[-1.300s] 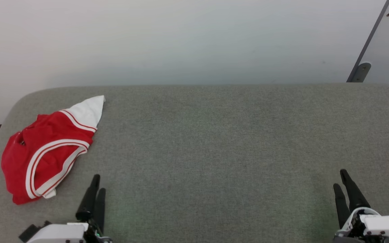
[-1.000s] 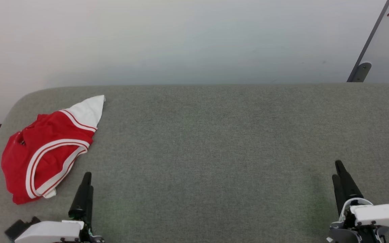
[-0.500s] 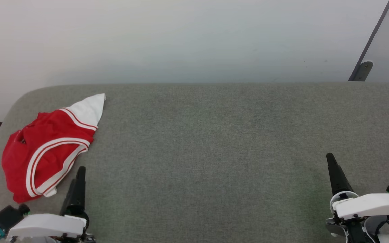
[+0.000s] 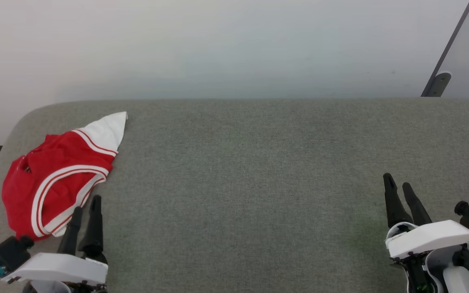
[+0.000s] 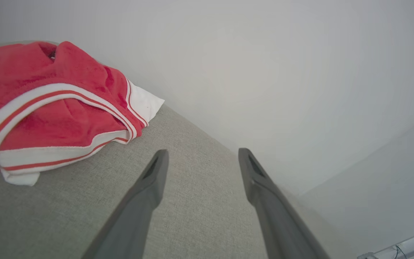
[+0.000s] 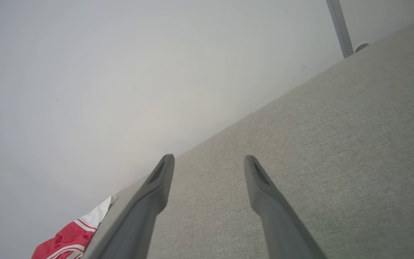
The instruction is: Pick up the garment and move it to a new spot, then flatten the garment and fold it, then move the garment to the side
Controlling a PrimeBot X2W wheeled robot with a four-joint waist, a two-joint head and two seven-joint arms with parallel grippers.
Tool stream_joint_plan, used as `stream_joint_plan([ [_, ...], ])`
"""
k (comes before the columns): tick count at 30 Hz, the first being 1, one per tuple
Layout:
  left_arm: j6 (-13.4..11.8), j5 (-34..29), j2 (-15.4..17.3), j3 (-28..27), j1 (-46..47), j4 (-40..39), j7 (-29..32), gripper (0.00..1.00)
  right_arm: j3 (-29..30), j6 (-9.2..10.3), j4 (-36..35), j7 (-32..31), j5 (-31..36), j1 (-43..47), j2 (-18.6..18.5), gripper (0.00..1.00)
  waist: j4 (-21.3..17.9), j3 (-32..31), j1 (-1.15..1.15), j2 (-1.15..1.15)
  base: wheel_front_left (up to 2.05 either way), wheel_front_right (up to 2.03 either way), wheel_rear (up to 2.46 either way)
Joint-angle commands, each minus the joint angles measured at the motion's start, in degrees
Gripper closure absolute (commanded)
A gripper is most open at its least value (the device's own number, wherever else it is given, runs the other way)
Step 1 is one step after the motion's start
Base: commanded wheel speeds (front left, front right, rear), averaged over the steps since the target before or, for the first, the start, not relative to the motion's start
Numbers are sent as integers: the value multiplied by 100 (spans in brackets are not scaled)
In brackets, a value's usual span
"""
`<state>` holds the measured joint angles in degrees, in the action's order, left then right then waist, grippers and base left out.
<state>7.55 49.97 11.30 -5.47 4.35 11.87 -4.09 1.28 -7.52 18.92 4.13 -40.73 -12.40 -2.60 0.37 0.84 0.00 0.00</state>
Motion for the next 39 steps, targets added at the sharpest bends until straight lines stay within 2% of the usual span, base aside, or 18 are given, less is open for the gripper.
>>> stream_joint_plan([
  [1,-4,-186,84,20,56,-87,-57,0,-24,1,-40,54,232,-155,-17,0,1,-2,0,0,0,0,0],
  [7,-5,-677,169,113,13,-43,-167,0,-40,2,5,164,951,-210,-19,0,3,-10,0,0,0,0,0],
  [19,-6,-1385,292,262,-42,31,-368,0,-18,2,125,364,1968,-273,-23,0,-12,-52,0,0,0,0,0],
  [39,-8,-2227,481,496,-94,179,-660,0,125,4,171,656,3070,-272,-27,0,28,-90,0,0,0,0,0],
])
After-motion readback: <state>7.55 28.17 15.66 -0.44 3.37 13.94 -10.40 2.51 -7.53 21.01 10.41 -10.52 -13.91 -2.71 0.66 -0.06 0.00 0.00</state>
